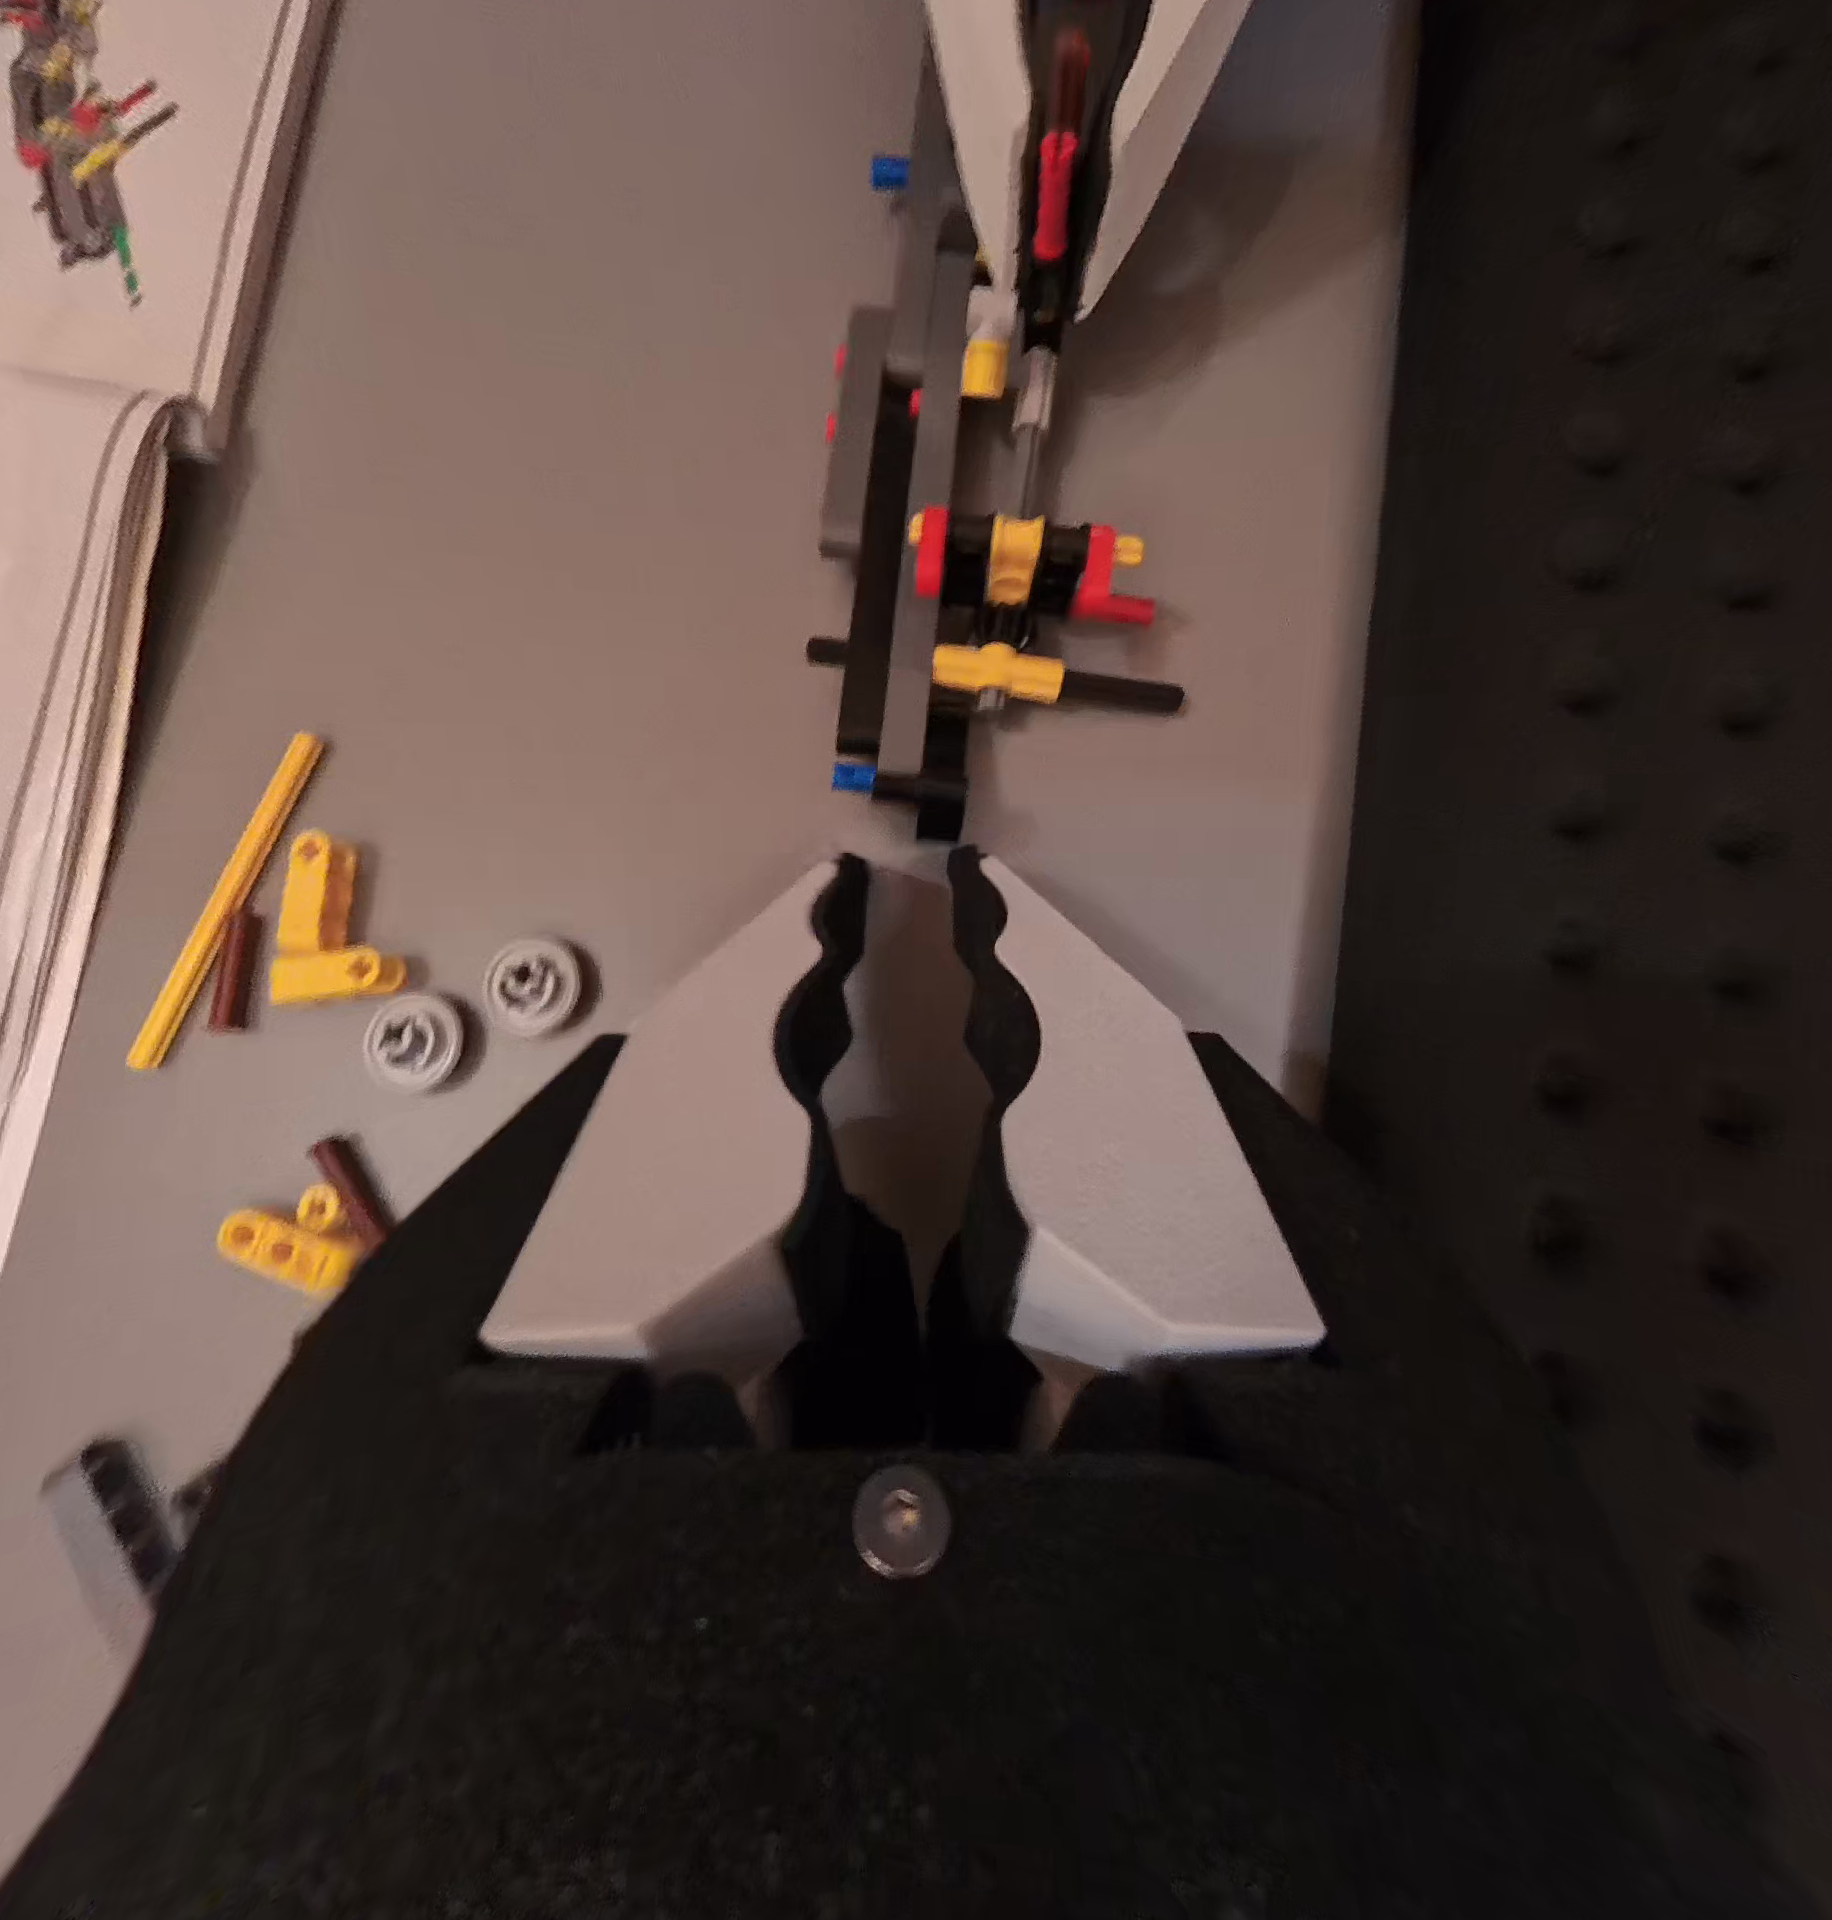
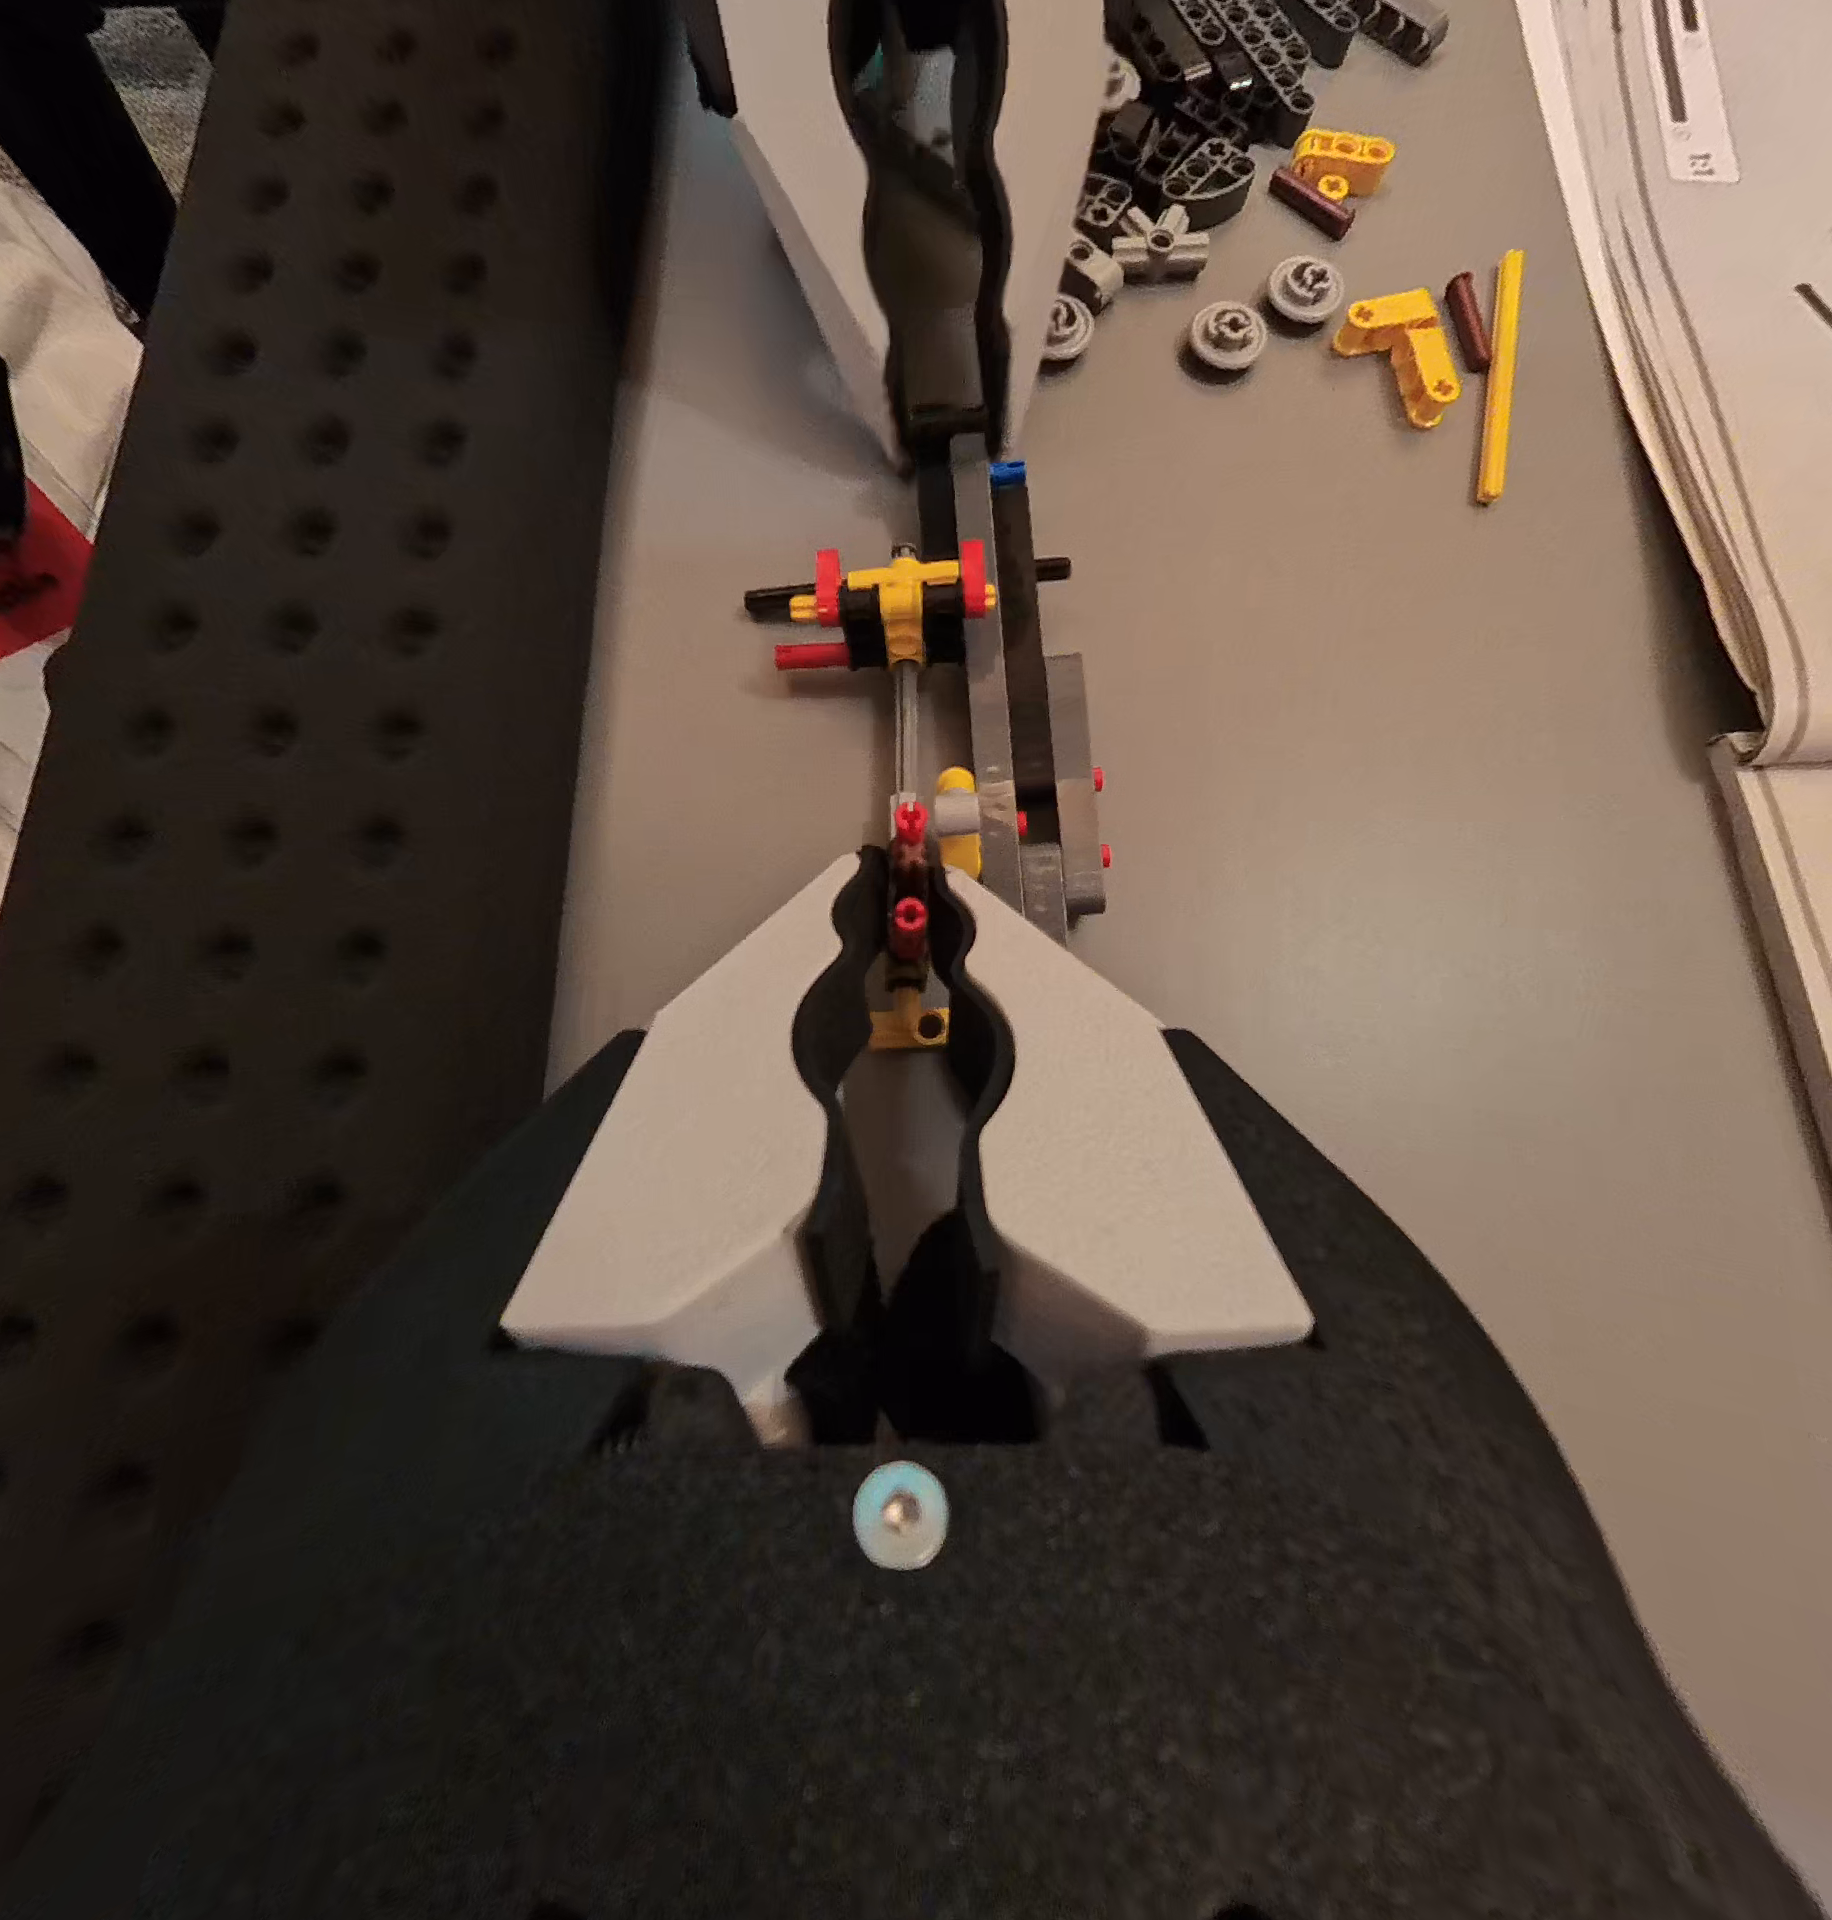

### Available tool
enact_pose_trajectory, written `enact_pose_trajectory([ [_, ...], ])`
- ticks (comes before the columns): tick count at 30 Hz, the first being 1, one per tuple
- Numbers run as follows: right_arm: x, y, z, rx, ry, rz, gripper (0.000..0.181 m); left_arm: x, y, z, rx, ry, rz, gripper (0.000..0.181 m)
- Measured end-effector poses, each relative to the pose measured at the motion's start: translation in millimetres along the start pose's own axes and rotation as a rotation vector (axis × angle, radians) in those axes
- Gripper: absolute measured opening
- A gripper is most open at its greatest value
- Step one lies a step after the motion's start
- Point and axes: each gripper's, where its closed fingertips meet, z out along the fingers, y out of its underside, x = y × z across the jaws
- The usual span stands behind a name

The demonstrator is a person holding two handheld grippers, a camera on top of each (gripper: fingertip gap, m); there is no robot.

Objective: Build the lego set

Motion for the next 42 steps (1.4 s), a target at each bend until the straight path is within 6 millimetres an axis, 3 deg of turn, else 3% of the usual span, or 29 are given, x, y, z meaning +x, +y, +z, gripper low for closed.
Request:
enact_pose_trajectory([
  [4, -1.2, -2.3, 2.1, 0.0, 0.005, 0.02, 0.007, 16.7, -3.5, -20.3, 0.062, 0.025, -0.104, 0.005],
  [6, -3.9, -6.0, 5.5, 0.009, -0.01, 0.025, 0.007, 25.1, -10.6, -17.5, 0.088, 0.007, -0.167, 0.005],
  [9, -4.1, -9.1, 8.8, -0.001, -0.002, 0.029, 0.007, 16.1, 4.9, -5.2, -0.06, -0.147, -0.164, 0.007],
  [14, -5.2, -10.7, 10.8, 0.017, -0.005, 0.077, 0.007, 15.1, -1.2, 1.6, -0.095, -0.22, -0.235, 0.005],
  [19, -4.6, -12.6, 11.6, 0.021, -0.004, 0.039, 0.007, 17.8, -7.0, 6.8, -0.064, -0.148, -0.273, 0.005],
  [32, 9.6, -11.8, 15.9, -0.022, 0.024, 0.015, 0.007, 14.6, -10.1, 9.8, -0.049, -0.104, -0.121, 0.0],
  [37, 7.7, -12.8, 13.2, 0.043, -0.008, 0.097, 0.007, 14.2, -9.1, 9.2, -0.022, -0.087, -0.184, 0.001],
  [42, 7.6, -3.9, 12.4, -0.023, 0.031, 0.06, 0.024, 16.2, -7.0, 6.5, -0.025, -0.09, -0.191, 0.009],
])
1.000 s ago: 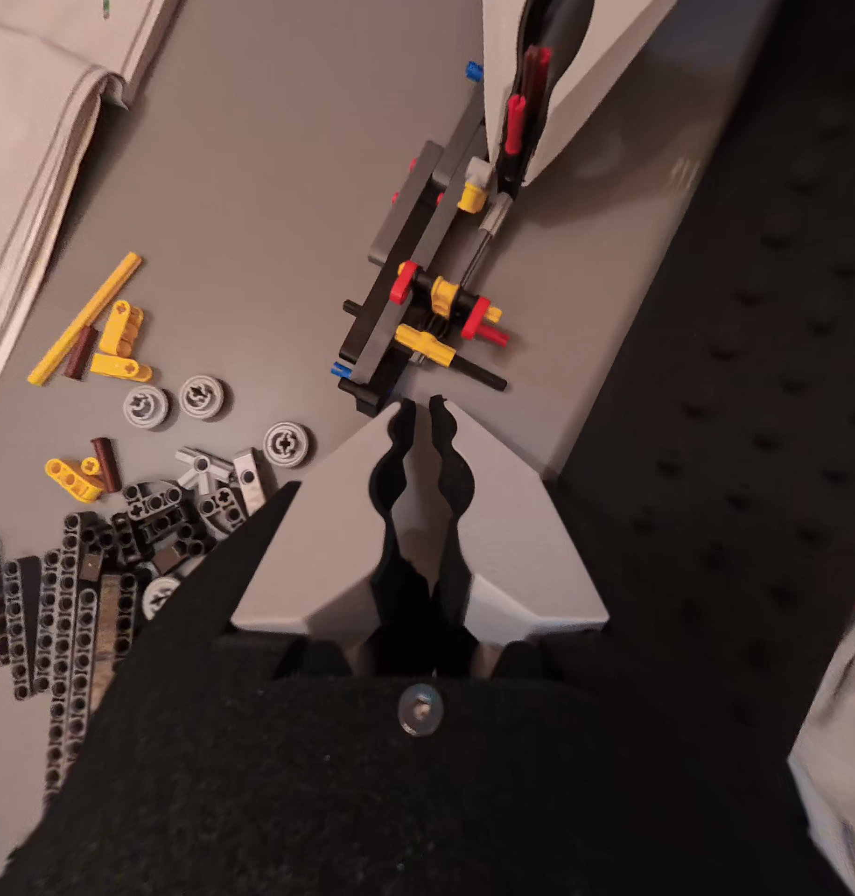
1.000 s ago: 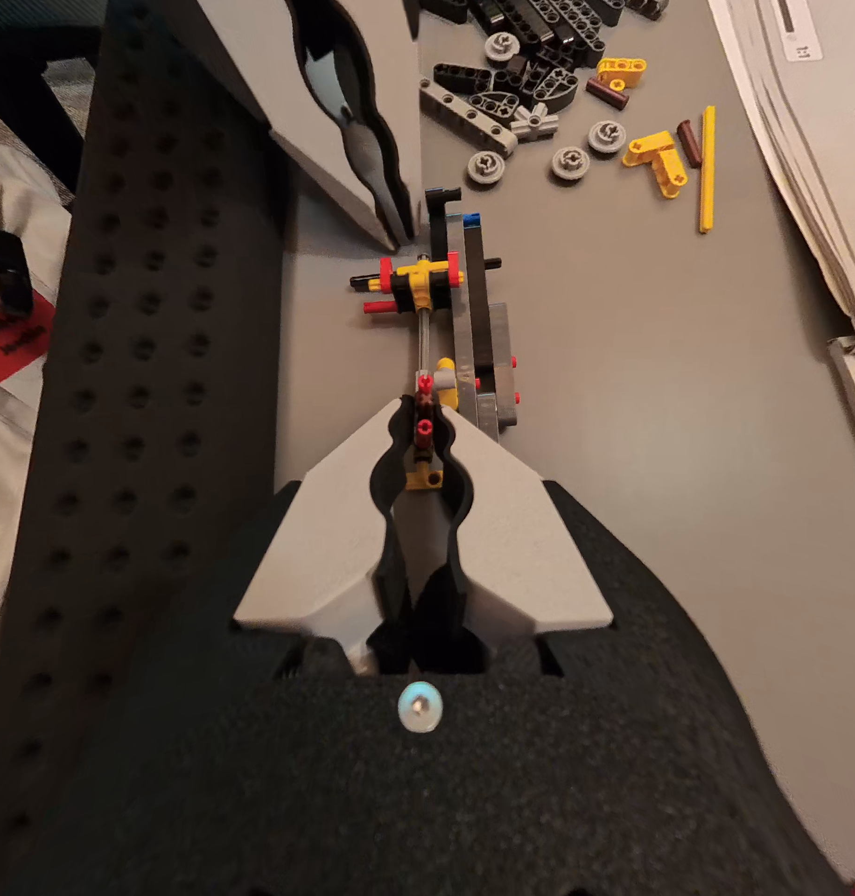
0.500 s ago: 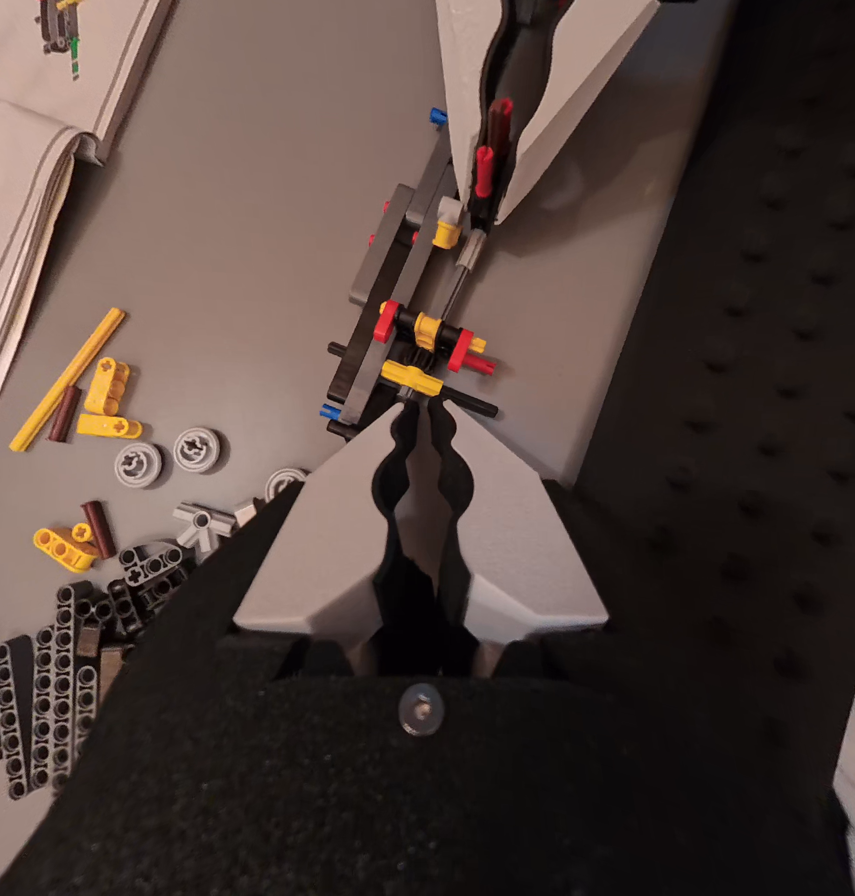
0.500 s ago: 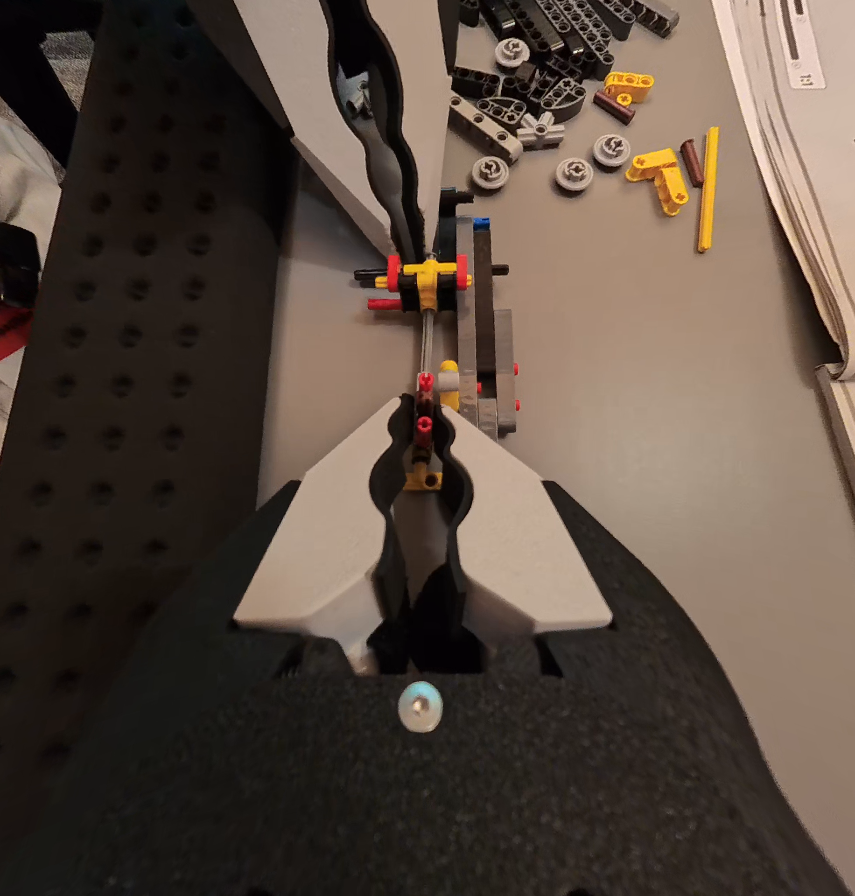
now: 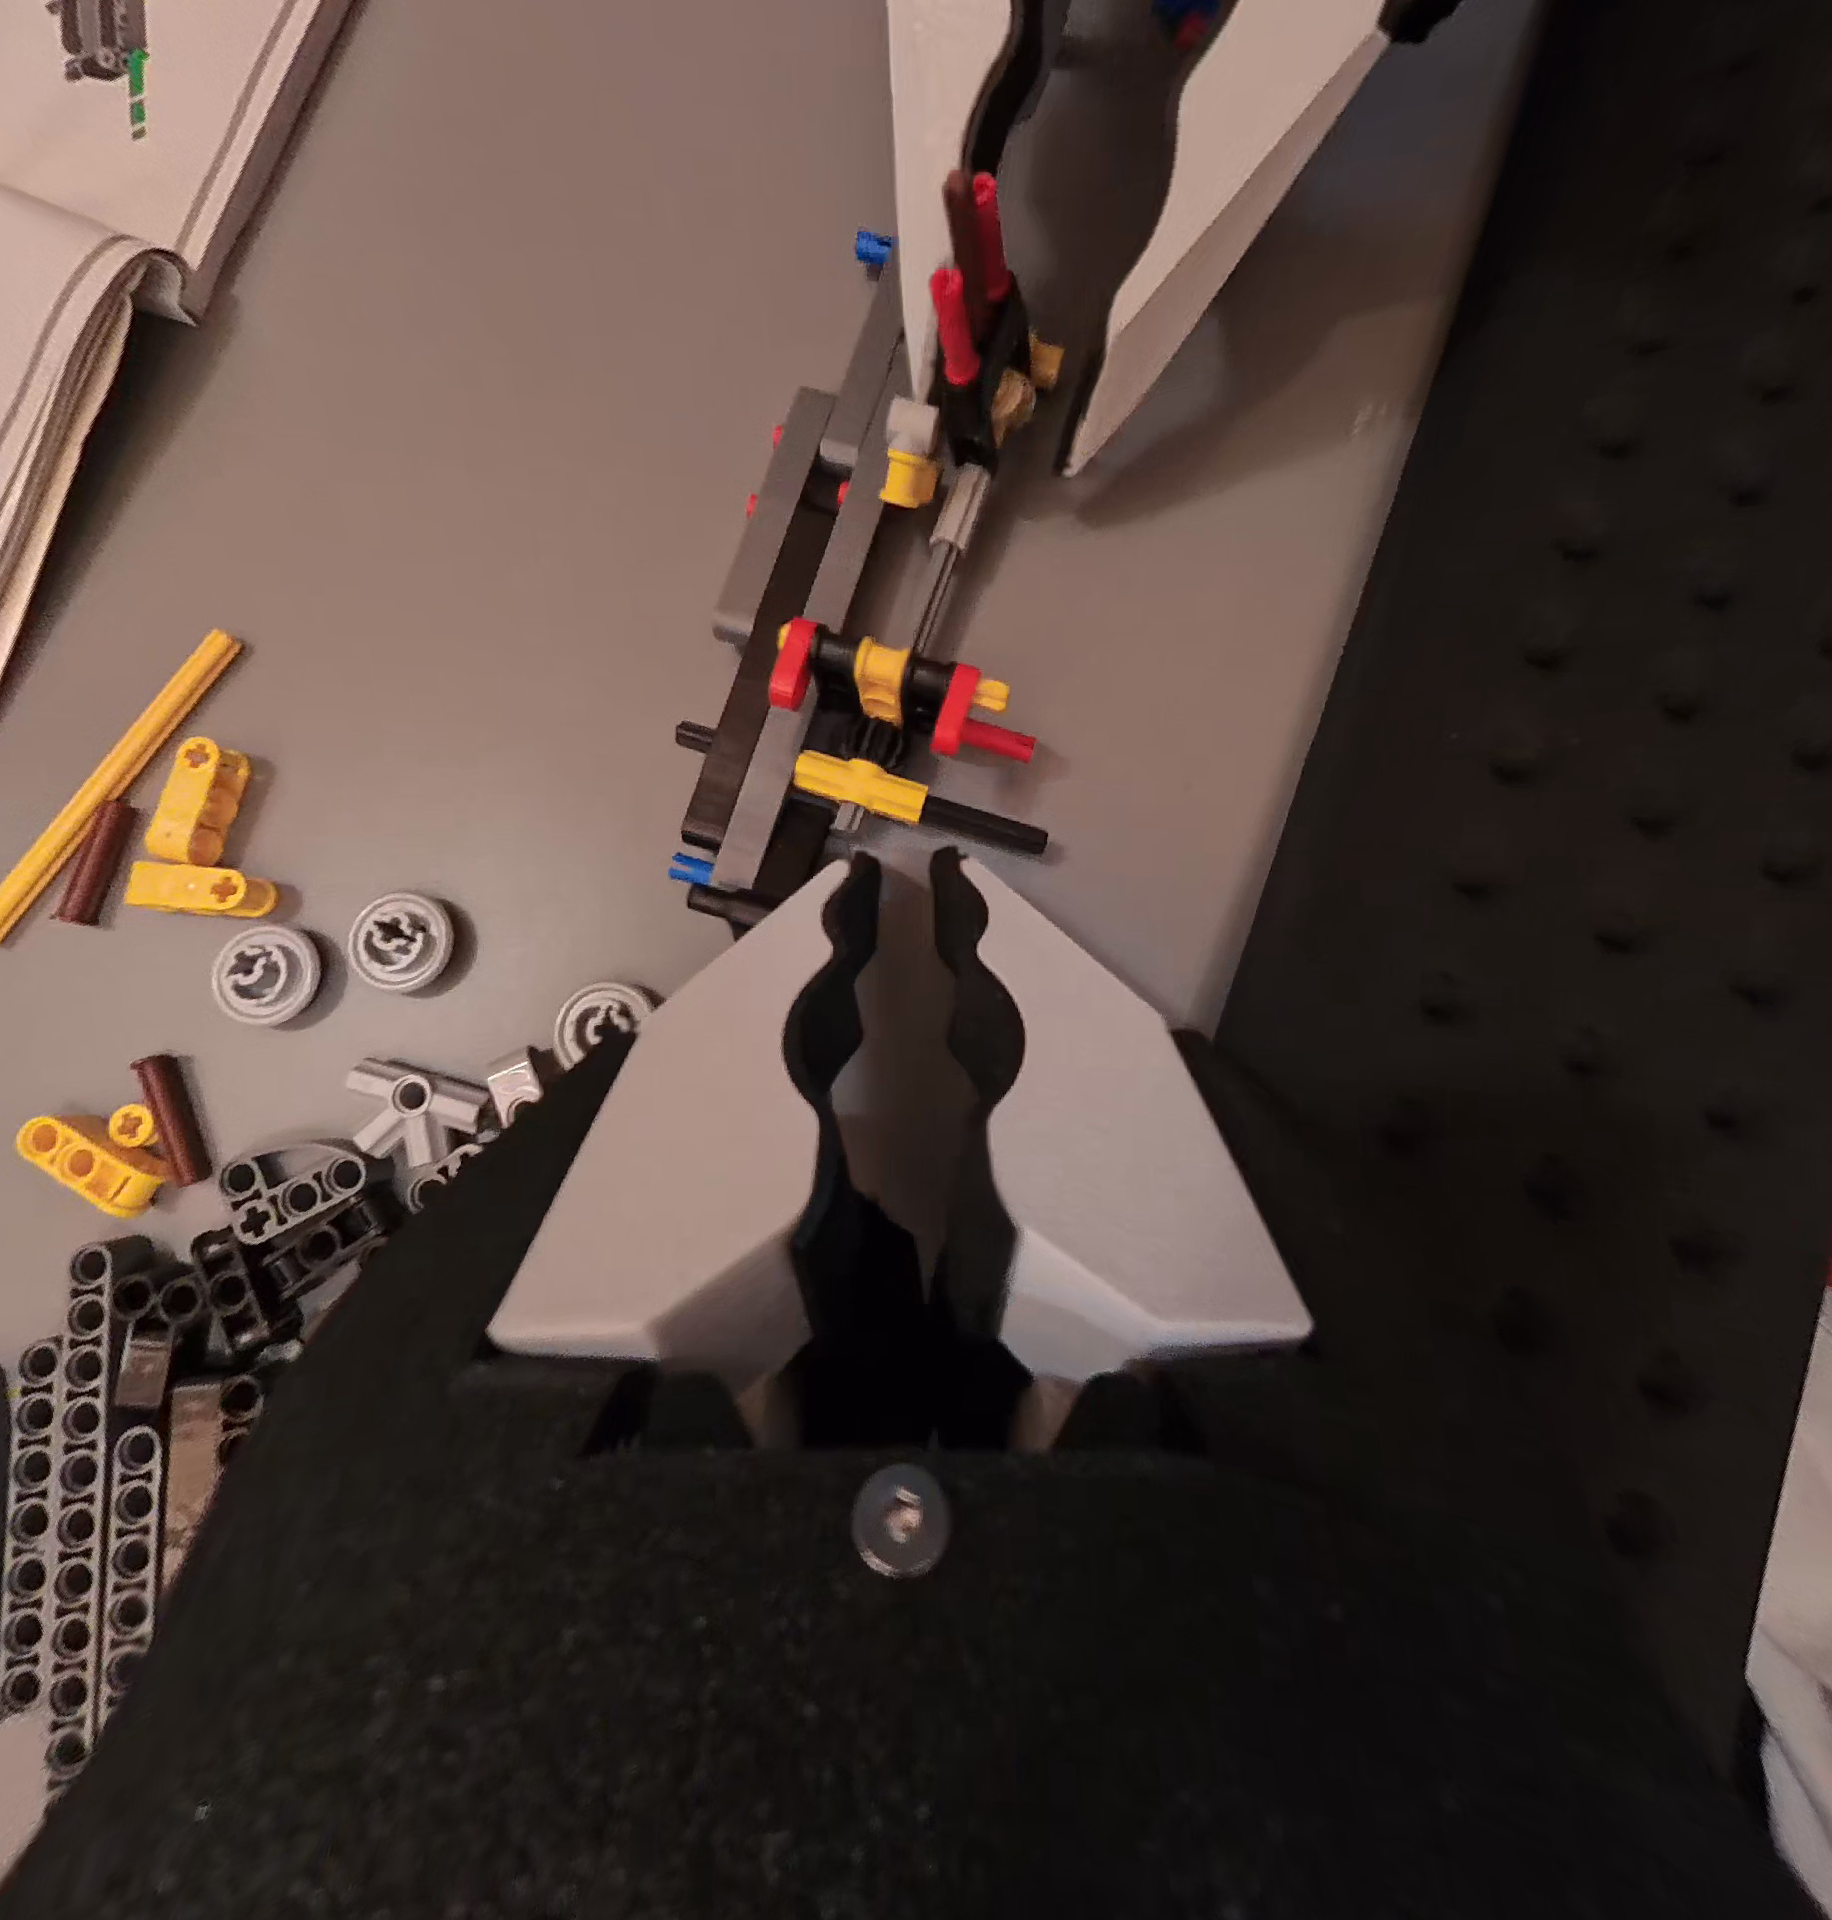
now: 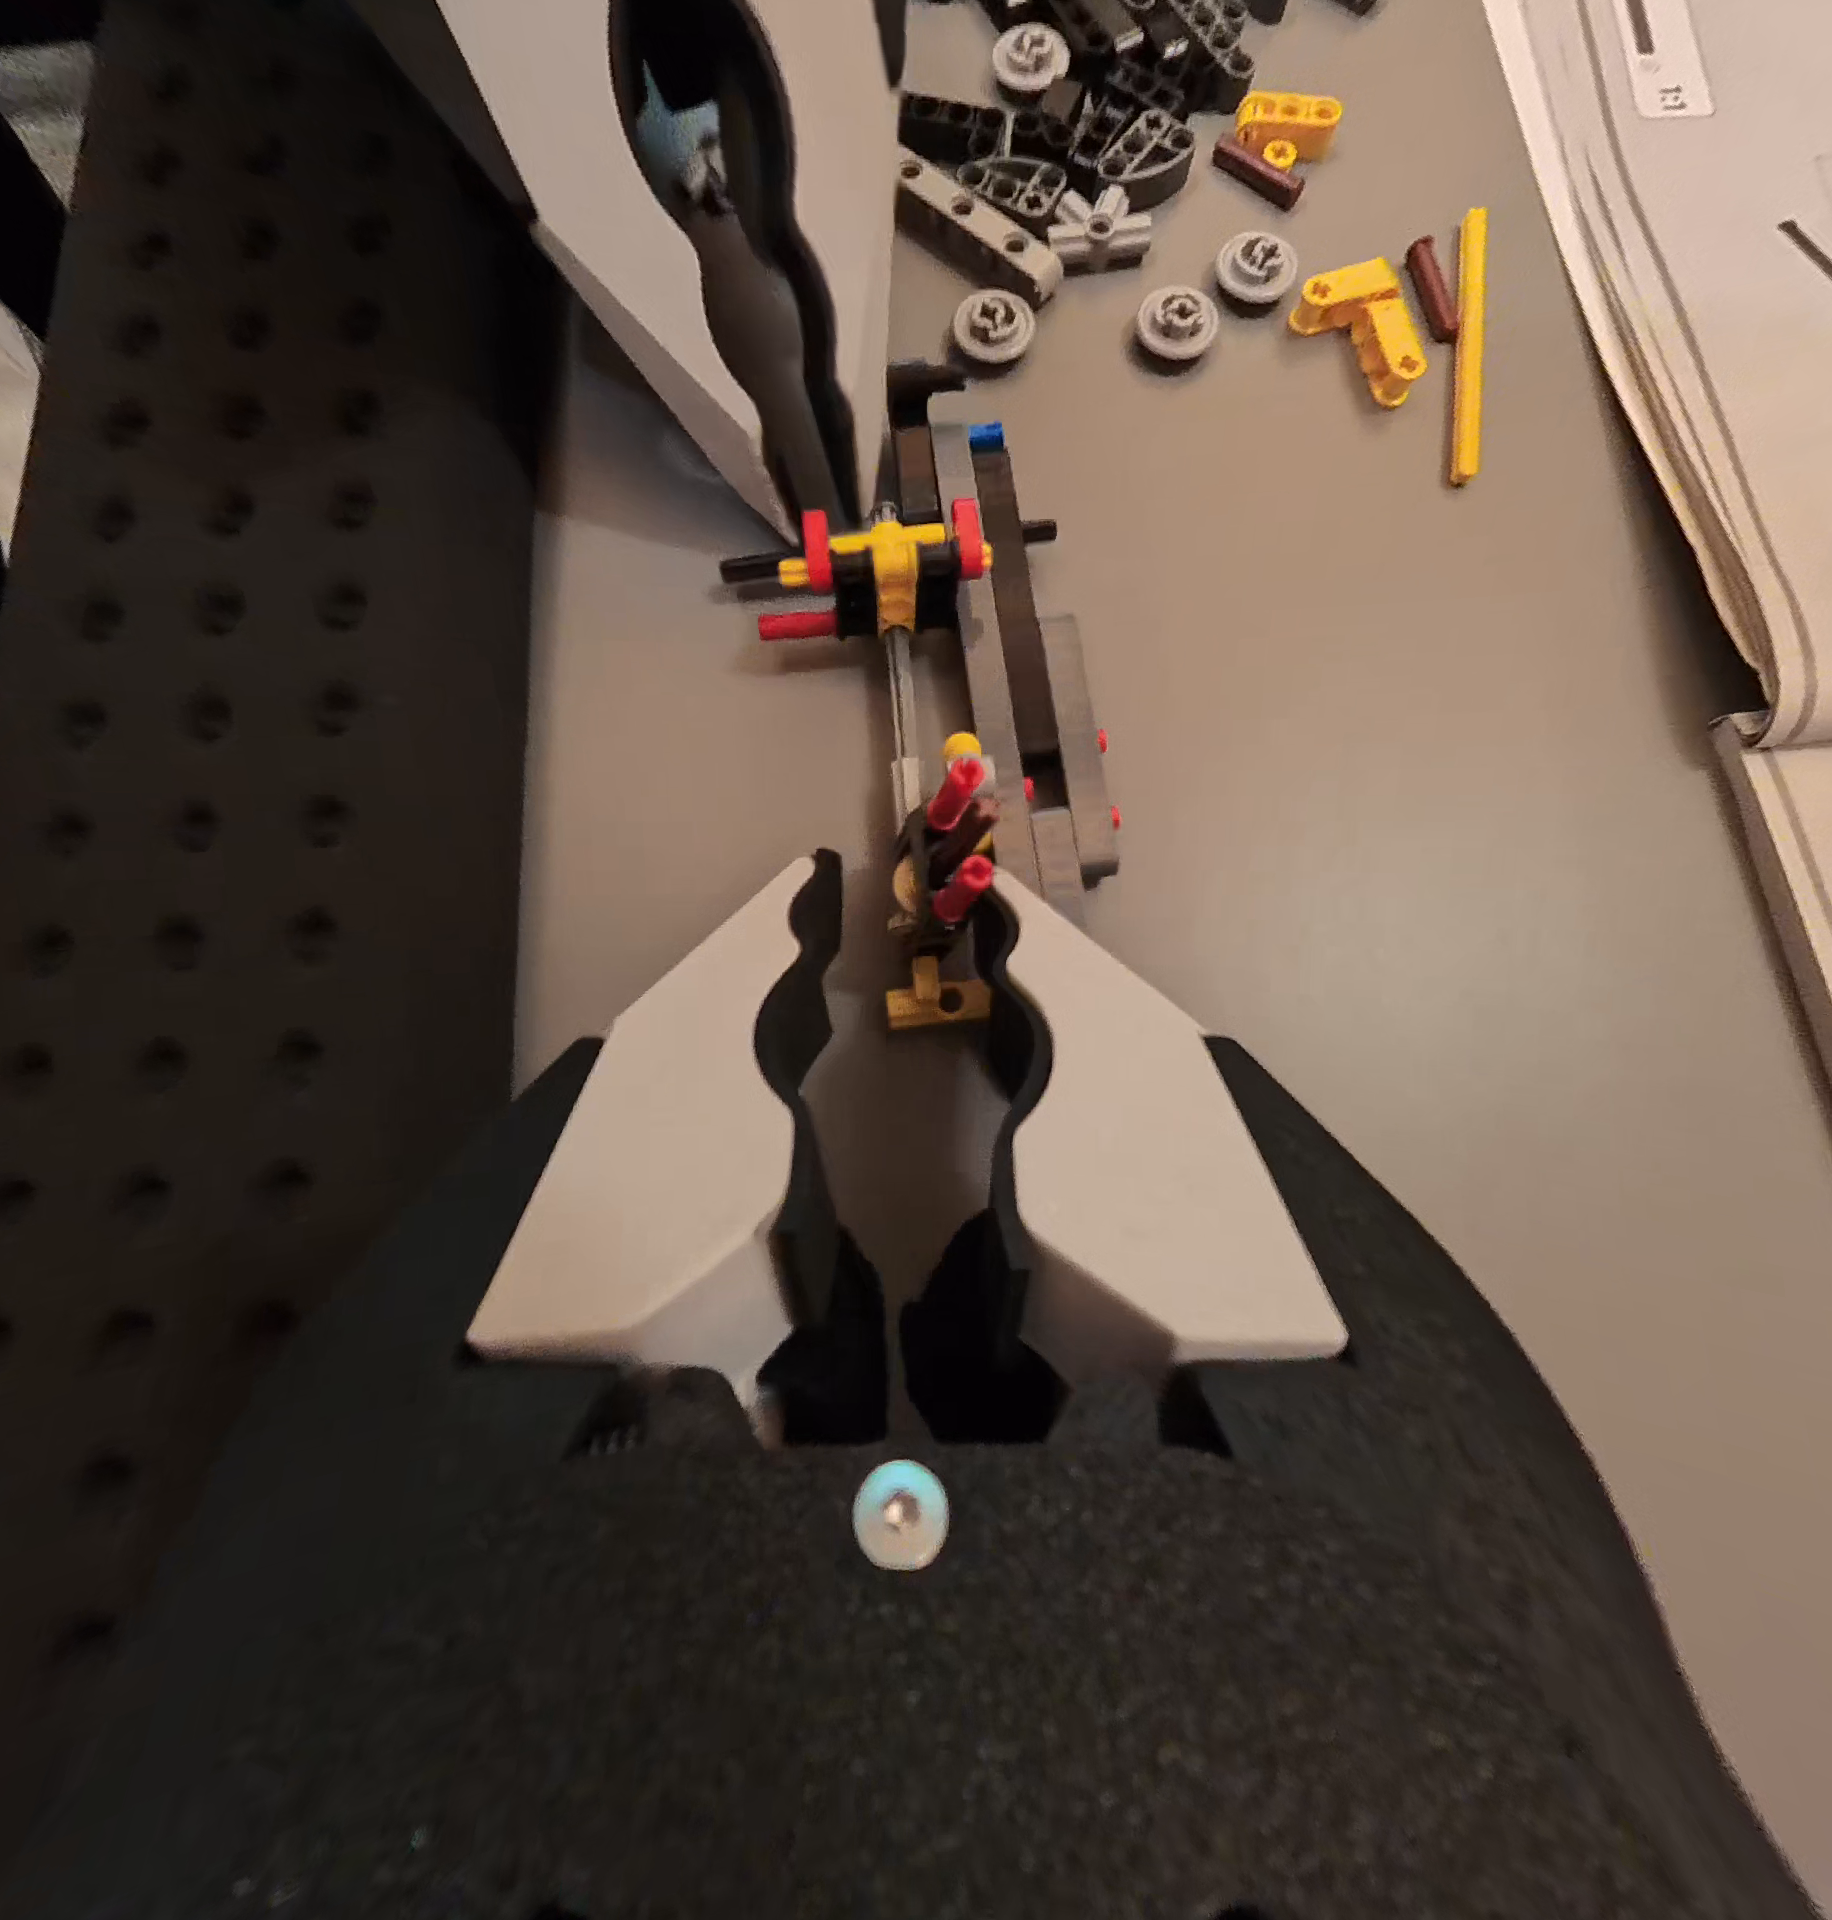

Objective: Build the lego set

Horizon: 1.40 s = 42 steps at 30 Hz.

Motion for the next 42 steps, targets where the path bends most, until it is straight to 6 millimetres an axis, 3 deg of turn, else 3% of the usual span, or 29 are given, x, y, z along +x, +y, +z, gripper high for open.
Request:
enact_pose_trajectory([
  [4, 0.4, 6.5, 4.3, -0.066, 0.033, -0.024, 0.021, 3.0, -0.9, -11.8, 0.03, 0.062, -0.044, 0.019],
  [8, 1.2, 7.3, 4.4, -0.05, 0.05, -0.039, 0.012, -17.5, 2.9, -27.9, 0.071, 0.046, -0.124, 0.021],
  [13, -0.2, 6.7, 4.8, -0.041, 0.022, -0.063, 0.011, -23.9, 11.0, -14.5, 0.005, 0.057, -0.06, 0.026],
  [15, -3.4, 5.3, 6.8, -0.036, 0.007, -0.084, 0.011, -21.8, 9.4, -9.9, 0.001, 0.075, -0.021, 0.013],
  [32, 0.7, 2.5, 10.5, -0.053, 0.0, -0.101, 0.01, -24.1, 8.1, -8.1, 0.029, 0.077, 0.037, 0.013],
  [36, 0.6, 1.7, 11.1, -0.045, 0.012, -0.099, 0.01, -29.6, 10.7, -20.2, 0.008, 0.011, -0.066, 0.022],
  [39, -1.0, 0.5, 11.9, -0.031, -0.003, -0.07, 0.01, -14.2, 0.8, -32.6, 0.089, 0.004, -0.198, 0.005],
  [42, -3.2, -0.8, 13.2, -0.029, -0.005, -0.081, 0.011, -15.7, 7.0, -28.2, 0.033, -0.132, -0.262, 0.002],
])
